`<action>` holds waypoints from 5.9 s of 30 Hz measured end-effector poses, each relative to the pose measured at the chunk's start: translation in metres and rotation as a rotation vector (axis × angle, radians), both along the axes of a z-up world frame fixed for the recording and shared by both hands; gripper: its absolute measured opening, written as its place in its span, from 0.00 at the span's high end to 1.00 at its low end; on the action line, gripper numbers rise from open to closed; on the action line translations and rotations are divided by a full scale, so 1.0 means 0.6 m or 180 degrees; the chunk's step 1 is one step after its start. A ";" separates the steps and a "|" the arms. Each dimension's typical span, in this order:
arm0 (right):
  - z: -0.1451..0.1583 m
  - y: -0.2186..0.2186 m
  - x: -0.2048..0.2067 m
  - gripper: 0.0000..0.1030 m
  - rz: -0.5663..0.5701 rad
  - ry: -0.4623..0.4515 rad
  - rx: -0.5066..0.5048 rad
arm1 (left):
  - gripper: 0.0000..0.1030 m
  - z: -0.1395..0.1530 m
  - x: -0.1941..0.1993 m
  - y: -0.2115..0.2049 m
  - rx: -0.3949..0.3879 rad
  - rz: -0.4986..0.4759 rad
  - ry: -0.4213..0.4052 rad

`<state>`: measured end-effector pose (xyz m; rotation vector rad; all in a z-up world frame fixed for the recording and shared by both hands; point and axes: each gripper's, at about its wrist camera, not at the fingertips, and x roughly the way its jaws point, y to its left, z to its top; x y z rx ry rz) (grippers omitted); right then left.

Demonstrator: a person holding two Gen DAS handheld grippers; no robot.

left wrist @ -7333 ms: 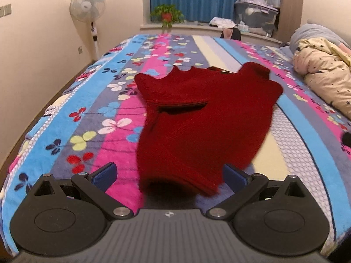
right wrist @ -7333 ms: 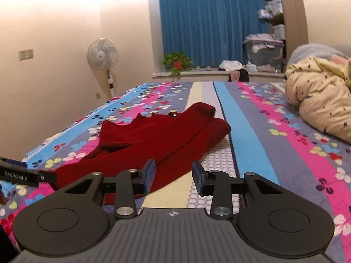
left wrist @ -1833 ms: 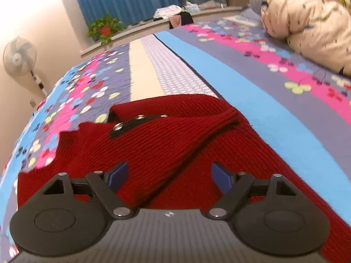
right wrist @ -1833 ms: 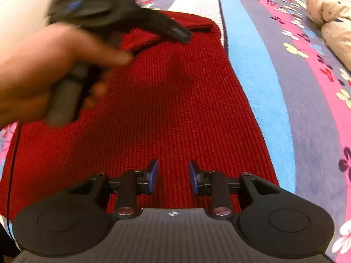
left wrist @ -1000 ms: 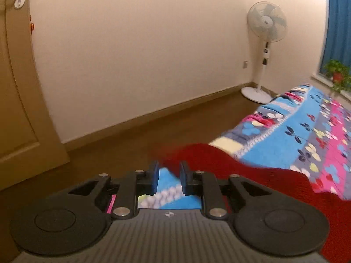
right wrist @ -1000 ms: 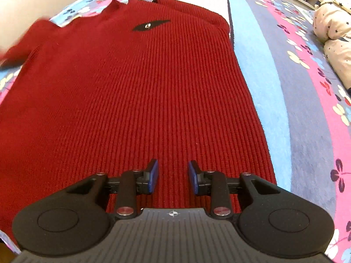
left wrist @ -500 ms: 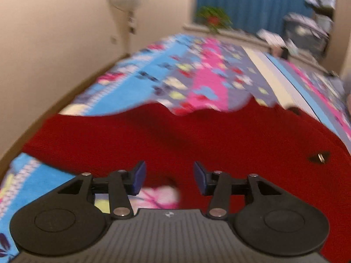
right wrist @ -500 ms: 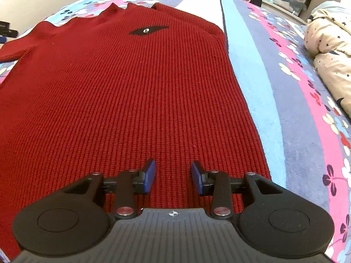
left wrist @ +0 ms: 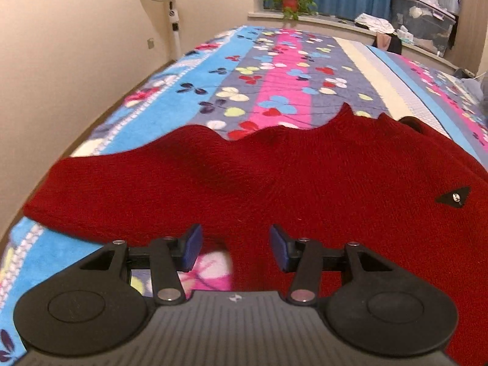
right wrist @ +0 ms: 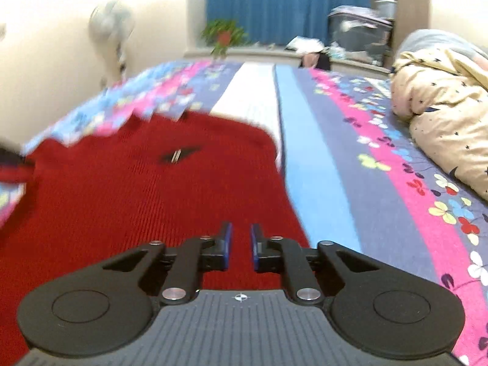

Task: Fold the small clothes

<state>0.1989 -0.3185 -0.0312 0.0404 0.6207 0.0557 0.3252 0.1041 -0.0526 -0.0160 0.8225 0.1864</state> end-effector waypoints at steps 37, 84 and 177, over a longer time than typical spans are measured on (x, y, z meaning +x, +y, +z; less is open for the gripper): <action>-0.074 -0.006 0.526 0.93 0.0051 0.0882 0.0118 | 0.38 -0.065 0.033 0.027 -0.0258 0.0222 0.0733; -0.089 -0.113 0.600 0.39 -0.0441 0.1175 0.0849 | 0.37 -0.065 0.038 0.026 -0.0403 0.0210 0.0785; -0.055 -0.218 -0.049 0.95 0.0017 0.1078 0.0839 | 0.27 -0.008 -0.203 -0.030 -0.0263 -0.0096 0.0323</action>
